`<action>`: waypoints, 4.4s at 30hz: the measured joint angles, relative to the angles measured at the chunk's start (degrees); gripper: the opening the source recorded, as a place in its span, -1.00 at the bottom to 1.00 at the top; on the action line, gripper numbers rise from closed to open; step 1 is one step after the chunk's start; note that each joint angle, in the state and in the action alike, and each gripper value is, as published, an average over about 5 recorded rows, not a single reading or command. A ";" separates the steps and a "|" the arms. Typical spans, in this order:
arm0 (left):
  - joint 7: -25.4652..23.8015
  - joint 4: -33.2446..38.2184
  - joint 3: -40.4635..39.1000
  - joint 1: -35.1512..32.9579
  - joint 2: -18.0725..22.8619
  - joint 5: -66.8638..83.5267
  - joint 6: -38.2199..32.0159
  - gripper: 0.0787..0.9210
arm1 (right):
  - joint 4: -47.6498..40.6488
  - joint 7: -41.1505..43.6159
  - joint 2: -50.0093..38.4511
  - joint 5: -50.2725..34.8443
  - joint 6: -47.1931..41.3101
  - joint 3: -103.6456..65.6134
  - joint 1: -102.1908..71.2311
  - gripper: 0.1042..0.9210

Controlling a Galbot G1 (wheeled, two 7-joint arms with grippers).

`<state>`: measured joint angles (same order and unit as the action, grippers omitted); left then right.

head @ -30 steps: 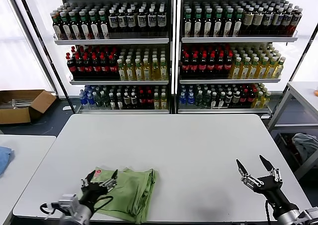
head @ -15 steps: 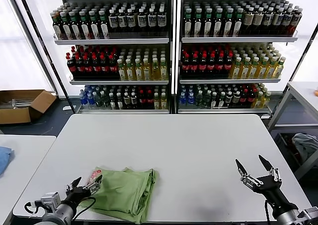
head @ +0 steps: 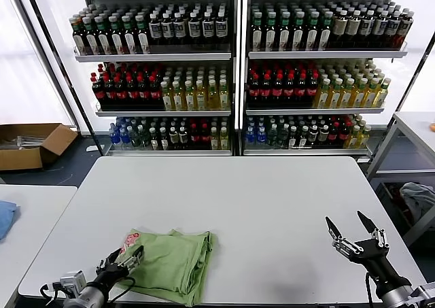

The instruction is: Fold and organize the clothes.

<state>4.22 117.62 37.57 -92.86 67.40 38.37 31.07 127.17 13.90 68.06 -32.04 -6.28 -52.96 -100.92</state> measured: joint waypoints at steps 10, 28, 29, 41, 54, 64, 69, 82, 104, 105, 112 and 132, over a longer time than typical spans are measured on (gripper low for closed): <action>-0.19 0.28 -1.56 -0.64 1.16 -0.34 -2.30 -0.33 | 0.00 0.01 0.02 -0.05 0.02 -0.19 0.03 0.76; 1.45 -0.78 5.87 1.47 2.32 2.23 -6.78 -0.87 | 0.02 0.03 0.45 -0.19 0.19 -0.13 0.22 0.76; 1.39 -1.12 7.34 1.71 1.92 2.67 -6.90 -0.87 | -0.02 0.03 0.42 -0.21 0.21 -0.05 0.29 0.76; -0.68 -11.50 25.69 3.90 -9.88 5.63 -6.29 -0.87 | 0.20 0.02 0.39 -0.81 0.45 1.13 1.30 0.76; 1.64 -10.08 26.90 5.38 -15.64 4.81 -3.88 -0.87 | 0.02 0.17 1.93 -0.47 1.10 3.09 1.31 0.76; 6.01 1.00 9.63 7.75 -9.20 3.38 -1.37 -0.87 | 0.73 -0.06 2.58 -0.81 0.78 1.15 0.28 0.76; 8.88 2.74 -2.11 9.92 -4.50 3.94 -0.05 -0.87 | 1.00 -0.15 2.74 -0.81 0.45 0.12 -0.19 0.76; 13.93 -2.19 -21.76 18.34 8.47 11.15 -0.46 -0.87 | 1.41 -0.09 2.49 -0.49 -0.09 0.07 -1.78 0.76; 13.30 7.86 -18.33 17.11 7.66 23.49 -3.20 0.28 | -6.83 -5.21 0.58 0.20 -8.38 23.11 10.88 0.76; 13.08 8.70 -17.37 16.46 7.32 23.76 -3.28 0.34 | -7.58 -5.64 0.71 -0.03 -8.98 24.73 12.13 0.76; 11.67 13.05 -13.29 12.08 6.56 23.79 -3.36 0.73 | -13.38 -9.42 2.44 -3.22 -13.43 35.10 21.29 0.76; 11.22 16.53 -9.48 8.43 7.26 21.00 -2.49 0.77 | -16.00 -13.83 1.44 0.31 -22.75 45.46 29.95 -0.25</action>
<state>15.44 134.15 28.09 -84.43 74.66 59.37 28.58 111.18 0.07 69.50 -31.73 -29.03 -7.49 -70.97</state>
